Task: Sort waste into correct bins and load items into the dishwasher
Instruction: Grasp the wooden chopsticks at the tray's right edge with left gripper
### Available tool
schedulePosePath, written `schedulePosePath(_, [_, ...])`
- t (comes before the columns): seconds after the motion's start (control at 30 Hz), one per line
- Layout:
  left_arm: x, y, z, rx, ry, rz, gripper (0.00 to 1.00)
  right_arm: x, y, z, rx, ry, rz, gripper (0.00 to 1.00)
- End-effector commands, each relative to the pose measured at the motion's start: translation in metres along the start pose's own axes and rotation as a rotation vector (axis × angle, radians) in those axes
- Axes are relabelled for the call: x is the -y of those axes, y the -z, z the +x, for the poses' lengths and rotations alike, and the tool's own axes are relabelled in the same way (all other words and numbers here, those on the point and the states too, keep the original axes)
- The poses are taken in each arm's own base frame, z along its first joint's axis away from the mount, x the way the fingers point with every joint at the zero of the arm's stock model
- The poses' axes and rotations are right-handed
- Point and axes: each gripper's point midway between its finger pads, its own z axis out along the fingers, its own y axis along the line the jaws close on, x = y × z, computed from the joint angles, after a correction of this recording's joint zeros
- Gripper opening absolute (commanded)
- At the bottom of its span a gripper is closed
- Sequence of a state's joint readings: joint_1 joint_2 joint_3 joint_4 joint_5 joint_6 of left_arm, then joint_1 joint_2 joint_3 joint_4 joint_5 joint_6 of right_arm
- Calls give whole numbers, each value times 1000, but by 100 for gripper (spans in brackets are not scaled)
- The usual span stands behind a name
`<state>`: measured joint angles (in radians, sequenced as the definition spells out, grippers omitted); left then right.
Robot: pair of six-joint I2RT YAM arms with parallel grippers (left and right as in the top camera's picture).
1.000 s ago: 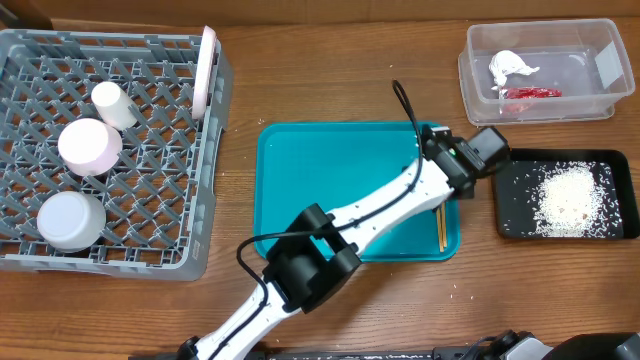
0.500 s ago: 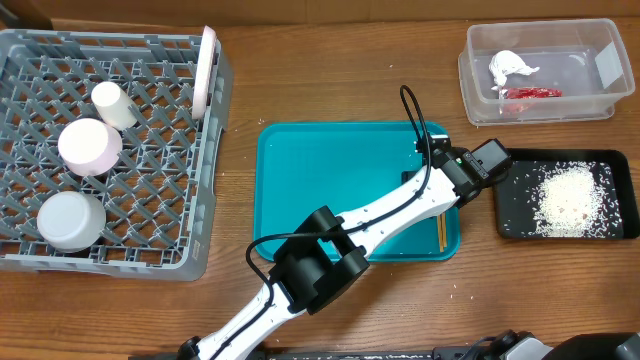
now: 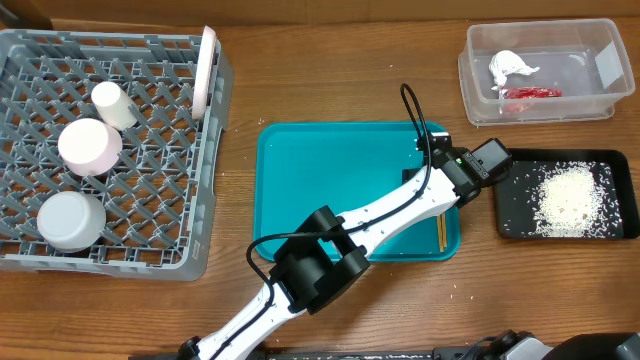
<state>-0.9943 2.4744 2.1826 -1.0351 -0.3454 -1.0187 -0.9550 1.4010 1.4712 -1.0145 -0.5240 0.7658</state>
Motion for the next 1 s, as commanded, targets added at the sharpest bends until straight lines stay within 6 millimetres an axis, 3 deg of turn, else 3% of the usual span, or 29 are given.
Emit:
schedulePosePath(0.0, [-8,-12,-2,29,-1,-47,70,-1,0,-2,3,5,-2,100])
schedulePosePath(0.73, [-14,-41,24,-11,-12,-47,71,-1,0,-2,3,5,-2,100])
schedulePosePath(0.83, [-14,-44,28,-27,-13,-44,64,-1,0,-2,3,5,-2,100])
schedulePosePath(0.97, [-12,-44,34,-60,-13,-27,45,-1,0,-1,3,5,-2,100])
